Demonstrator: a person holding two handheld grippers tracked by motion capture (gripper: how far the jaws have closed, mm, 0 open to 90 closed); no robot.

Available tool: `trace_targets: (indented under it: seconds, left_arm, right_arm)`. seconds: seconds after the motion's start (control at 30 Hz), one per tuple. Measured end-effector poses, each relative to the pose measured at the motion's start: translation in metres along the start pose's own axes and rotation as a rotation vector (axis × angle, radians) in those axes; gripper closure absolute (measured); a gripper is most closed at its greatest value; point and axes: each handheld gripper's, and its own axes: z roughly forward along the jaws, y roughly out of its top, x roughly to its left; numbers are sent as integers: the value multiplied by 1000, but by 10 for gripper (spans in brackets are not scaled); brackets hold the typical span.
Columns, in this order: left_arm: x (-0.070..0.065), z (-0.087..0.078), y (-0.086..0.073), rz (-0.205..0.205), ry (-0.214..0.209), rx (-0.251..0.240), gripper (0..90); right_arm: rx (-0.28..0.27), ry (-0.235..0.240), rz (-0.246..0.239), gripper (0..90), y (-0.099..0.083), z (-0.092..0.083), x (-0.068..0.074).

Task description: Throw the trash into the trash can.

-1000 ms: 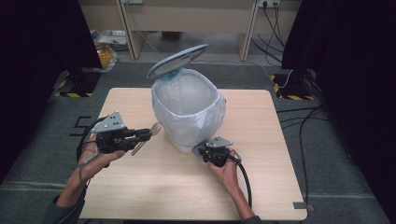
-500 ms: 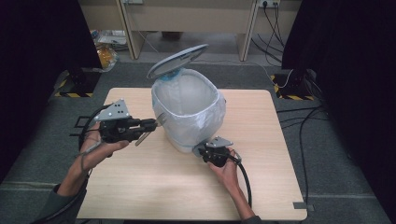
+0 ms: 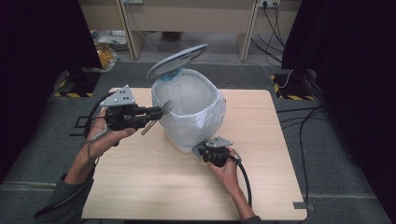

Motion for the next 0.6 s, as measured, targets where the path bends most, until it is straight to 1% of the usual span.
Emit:
trace_targets:
  seconds: [0.2, 0.37, 0.6]
  left_arm:
    - [1, 3, 4, -3, -3, -6, 798]
    - [5, 7, 8, -22, -14, -34, 798]
    - [6, 11, 17, -16, -9, -29, 798]
  right_arm:
    - [0, 0, -1, 669, 0, 0, 0]
    - [0, 0, -2, 669, 0, 0, 0]
    - [0, 1, -2, 669, 0, 0, 0]
